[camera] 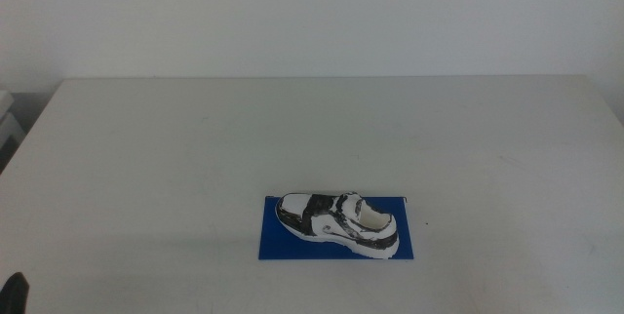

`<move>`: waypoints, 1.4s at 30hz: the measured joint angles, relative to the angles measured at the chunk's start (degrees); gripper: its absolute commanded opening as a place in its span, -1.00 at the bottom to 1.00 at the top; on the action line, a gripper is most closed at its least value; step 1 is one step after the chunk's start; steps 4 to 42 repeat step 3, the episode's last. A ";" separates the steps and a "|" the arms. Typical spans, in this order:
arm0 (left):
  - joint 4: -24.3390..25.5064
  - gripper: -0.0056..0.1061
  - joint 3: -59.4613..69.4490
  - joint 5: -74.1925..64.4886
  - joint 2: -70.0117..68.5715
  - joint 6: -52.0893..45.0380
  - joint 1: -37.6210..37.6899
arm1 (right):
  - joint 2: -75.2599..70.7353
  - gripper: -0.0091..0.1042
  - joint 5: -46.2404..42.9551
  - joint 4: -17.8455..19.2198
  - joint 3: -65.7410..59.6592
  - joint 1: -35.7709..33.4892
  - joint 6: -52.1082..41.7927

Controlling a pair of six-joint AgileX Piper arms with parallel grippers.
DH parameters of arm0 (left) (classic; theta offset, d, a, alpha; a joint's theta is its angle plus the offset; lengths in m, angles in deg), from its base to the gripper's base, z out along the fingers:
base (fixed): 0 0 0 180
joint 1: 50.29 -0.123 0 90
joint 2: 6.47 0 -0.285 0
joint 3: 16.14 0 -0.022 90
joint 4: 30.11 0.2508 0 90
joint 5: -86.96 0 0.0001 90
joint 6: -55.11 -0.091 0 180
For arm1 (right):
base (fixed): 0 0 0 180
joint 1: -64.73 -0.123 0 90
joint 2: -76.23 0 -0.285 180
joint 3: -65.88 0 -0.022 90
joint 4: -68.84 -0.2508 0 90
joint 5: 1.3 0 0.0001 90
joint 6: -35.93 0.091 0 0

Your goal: Use one arm to grab the shoe from the table and place it on the mat.

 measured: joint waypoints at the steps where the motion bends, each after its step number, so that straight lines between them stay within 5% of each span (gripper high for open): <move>1: 0.00 0.77 0.00 0.00 0.00 0.00 0.22 | 0.00 0.33 0.00 0.00 0.00 0.00 0.00; 42: 0.00 0.77 0.00 0.00 0.00 0.00 0.49 | 0.00 0.33 0.00 0.00 0.00 0.00 0.00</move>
